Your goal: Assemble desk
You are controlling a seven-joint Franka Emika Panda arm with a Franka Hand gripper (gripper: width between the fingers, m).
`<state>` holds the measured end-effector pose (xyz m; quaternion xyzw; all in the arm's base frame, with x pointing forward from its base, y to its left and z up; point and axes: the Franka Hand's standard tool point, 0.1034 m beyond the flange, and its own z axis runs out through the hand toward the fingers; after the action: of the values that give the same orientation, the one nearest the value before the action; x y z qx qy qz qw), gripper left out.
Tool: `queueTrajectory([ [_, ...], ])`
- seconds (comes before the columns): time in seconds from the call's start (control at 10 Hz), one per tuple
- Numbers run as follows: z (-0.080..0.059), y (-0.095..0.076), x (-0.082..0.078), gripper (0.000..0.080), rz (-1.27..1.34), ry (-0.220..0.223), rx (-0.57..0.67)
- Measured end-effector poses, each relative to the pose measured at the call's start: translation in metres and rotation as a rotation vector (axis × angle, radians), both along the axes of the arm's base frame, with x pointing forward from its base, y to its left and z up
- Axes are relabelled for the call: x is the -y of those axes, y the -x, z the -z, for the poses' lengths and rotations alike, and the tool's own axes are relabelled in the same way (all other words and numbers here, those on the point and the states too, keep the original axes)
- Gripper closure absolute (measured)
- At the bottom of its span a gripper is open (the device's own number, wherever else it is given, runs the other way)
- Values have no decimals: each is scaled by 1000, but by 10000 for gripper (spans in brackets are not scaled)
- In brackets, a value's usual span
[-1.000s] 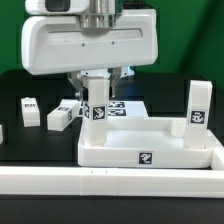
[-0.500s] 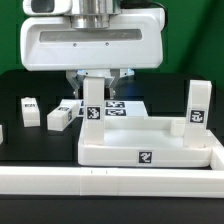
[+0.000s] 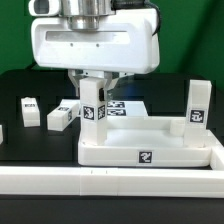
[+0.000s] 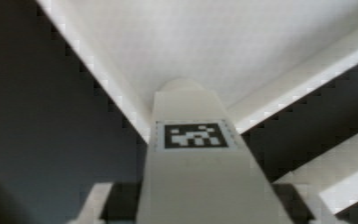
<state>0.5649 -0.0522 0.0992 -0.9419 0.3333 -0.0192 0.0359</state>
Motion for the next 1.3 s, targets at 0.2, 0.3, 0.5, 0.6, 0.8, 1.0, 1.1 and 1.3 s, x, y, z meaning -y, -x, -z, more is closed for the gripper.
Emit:
queueTrajectory([
  [0.2,0,0,-2,509,142,-10,-12],
  [0.3,0,0,-3,509,222,-15,-15],
  [0.5,0,0,-2,500,199,-14,-14],
  [0.6,1,0,-3,500,163,-12,-12],
  [0.8,1,0,-1,325,23,0,-6],
  [1.0,1,0,-2,159,-185,12,5],
  [1.1,1,0,-1,152,-248,16,9],
  [1.3,-1,-2,-1,152,-447,30,23],
])
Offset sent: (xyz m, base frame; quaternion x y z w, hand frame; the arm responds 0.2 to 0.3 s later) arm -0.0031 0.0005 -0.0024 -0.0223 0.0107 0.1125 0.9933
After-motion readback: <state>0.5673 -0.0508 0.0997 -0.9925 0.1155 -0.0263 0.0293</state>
